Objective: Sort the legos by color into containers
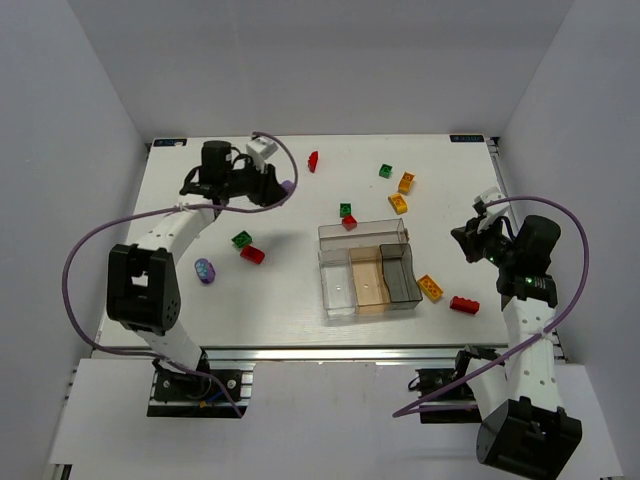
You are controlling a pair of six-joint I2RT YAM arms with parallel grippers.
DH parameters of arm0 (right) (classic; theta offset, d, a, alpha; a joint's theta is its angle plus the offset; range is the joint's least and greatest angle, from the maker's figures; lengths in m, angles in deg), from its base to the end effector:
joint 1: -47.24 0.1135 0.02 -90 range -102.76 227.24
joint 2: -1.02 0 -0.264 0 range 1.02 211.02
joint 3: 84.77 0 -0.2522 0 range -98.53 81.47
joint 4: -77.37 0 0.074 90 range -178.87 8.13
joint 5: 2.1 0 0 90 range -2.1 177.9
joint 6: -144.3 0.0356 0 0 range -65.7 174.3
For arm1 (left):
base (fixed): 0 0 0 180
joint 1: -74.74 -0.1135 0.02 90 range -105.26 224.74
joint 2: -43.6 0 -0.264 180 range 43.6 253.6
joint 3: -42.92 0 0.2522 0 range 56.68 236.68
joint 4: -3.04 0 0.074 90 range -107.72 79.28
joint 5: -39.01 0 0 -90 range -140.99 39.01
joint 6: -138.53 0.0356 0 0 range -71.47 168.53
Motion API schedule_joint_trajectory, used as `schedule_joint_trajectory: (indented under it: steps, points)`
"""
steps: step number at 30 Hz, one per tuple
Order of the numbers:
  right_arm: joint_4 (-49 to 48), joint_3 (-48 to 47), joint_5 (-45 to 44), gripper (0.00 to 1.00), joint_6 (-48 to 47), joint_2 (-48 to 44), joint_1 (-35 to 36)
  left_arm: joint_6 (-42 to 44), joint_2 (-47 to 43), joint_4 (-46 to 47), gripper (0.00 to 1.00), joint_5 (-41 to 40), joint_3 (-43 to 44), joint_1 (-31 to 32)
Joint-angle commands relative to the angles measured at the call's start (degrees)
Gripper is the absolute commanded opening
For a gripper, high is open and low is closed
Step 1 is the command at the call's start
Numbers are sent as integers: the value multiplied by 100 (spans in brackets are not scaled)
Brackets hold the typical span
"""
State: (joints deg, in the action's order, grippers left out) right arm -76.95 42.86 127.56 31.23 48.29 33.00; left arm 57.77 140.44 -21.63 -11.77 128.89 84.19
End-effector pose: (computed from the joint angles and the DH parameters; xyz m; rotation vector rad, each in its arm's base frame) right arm 0.1868 -0.0240 0.2942 -0.5853 1.7553 0.2156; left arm 0.3729 -0.0849 0.2690 0.7173 1.9995 -0.7464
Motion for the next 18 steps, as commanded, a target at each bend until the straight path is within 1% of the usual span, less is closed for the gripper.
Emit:
schedule_joint_trajectory:
  steps: [1,5,6,9,10,11,14,18]
  points:
    - [-146,-41,200,0,-13,11,-18,481,-236,292,0,1254,-23,486]
    - [-146,-50,191,0,-5,2,-17,1132,80,82,0,1255,267,1188]
    - [-181,-33,174,0,13,-15,-17,1412,151,20,0,1237,329,1312]
    - [-260,11,95,0,74,-42,-26,1791,493,-208,0,913,715,1716]
    - [-252,11,86,0,92,-25,-26,1932,625,-357,0,720,881,1805]
    - [-252,3,86,0,92,-16,-18,1985,869,-463,0,579,1222,1875]
    - [-234,-15,68,0,92,19,-26,2258,1222,-771,0,324,1690,2130]
    - [-234,-15,16,0,57,37,-26,2469,1521,-999,0,77,1955,2333]
